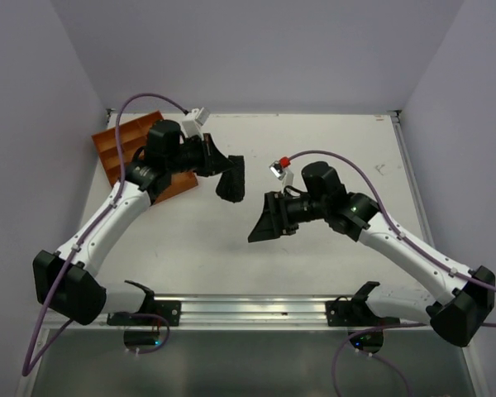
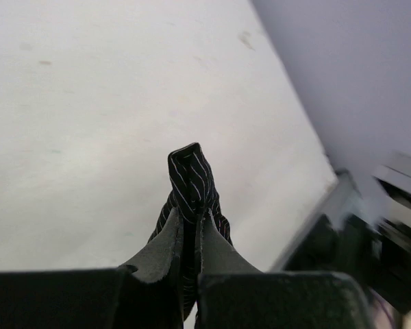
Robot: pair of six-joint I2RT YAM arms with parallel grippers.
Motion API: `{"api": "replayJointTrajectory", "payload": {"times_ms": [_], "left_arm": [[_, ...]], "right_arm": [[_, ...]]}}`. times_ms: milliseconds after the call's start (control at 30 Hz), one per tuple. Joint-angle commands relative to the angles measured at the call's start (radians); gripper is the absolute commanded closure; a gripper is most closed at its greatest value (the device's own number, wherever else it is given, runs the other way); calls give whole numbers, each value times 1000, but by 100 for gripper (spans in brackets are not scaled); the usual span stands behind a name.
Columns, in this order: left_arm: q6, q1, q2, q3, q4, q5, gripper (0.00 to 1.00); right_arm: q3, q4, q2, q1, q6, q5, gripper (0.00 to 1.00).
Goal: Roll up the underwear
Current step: Place the rolled underwear into the container
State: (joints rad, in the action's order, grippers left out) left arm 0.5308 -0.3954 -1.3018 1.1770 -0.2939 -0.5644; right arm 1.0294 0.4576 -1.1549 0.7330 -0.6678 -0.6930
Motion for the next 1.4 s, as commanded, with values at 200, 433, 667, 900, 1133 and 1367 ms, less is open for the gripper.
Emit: {"api": "replayJointTrajectory", "payload": {"times_ms": [200,433,667,900,1133,1367], "left_arm": [[-75,188,-232,211,-152,816,100],[-38,199,-499,489,-293,1266,100],[-12,204,-637,625,-383,1422,100],[-29,247,-712,653,-453,1495,100],[-60,294,-718,612,-475,1537,100],[-107,325,-794,596,-441,1557,100]], "right_arm": [[26,153,87,3,69,20,34],[29,222,112,5,111,24,34],[8,228,141,5,105,36,34],[-2,240,158,3,111,52,34],[-29,227,175,5,106,50,34],[-74,214,205,3,90,58,34]]}}
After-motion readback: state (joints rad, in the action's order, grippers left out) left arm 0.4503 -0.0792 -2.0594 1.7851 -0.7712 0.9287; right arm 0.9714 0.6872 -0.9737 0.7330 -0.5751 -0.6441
